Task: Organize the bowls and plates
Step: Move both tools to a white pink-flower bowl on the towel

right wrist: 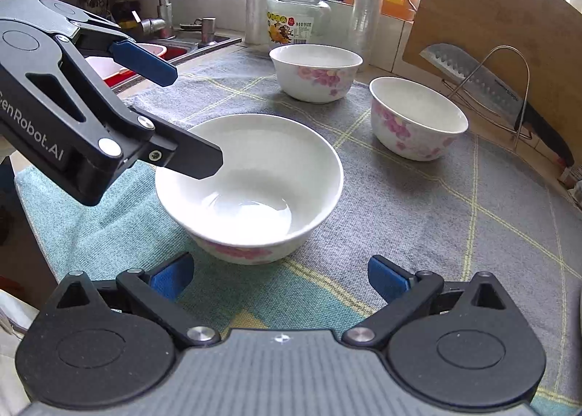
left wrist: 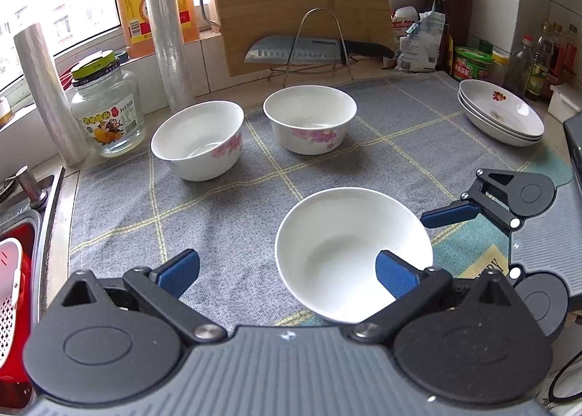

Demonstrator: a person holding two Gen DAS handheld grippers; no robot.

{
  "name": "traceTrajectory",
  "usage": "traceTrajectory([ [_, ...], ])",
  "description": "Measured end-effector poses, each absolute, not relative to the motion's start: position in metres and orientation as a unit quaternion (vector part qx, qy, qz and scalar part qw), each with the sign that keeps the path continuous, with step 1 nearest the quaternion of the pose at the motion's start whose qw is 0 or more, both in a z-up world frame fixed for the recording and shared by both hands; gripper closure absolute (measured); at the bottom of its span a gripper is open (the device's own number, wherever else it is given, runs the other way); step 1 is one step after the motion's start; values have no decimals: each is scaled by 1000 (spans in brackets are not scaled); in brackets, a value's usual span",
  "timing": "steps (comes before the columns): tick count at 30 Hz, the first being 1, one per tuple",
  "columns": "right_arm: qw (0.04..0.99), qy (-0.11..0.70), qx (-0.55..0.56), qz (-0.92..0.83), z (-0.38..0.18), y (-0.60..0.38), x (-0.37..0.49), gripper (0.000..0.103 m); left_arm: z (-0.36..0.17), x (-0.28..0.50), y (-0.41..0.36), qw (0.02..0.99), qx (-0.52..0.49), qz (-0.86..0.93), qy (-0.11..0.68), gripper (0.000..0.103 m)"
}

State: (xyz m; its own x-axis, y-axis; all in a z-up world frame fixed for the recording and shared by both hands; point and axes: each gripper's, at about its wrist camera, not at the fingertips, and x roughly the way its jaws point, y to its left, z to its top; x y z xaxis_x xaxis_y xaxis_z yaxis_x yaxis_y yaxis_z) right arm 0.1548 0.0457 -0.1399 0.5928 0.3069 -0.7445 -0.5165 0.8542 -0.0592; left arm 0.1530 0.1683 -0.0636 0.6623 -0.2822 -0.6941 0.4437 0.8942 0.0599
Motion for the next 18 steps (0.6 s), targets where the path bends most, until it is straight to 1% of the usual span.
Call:
traceTrajectory([
  [5, 876, 397, -119, 246, -150, 49, 161, 0, -69, 159, 172, 900, 107, -206, 369, 1],
  [9, 876, 386, -124, 260, -152, 47, 160, 0, -74, 168, 172, 893, 103, -218, 380, 1],
  [13, 881, 372, -122, 264, -155, 44, 157, 0, -77, 179, 170, 886, 97, -236, 387, 4],
  [14, 883, 369, -120, 263, -156, 44, 157, 0, -77, 182, 170, 884, 94, -241, 390, 6],
  [16, 886, 365, -118, 260, -156, 44, 155, 0, -78, 187, 167, 879, 89, -250, 396, 18],
  [18, 888, 364, -116, 258, -157, 45, 155, 0, -79, 191, 163, 873, 87, -262, 403, 24],
])
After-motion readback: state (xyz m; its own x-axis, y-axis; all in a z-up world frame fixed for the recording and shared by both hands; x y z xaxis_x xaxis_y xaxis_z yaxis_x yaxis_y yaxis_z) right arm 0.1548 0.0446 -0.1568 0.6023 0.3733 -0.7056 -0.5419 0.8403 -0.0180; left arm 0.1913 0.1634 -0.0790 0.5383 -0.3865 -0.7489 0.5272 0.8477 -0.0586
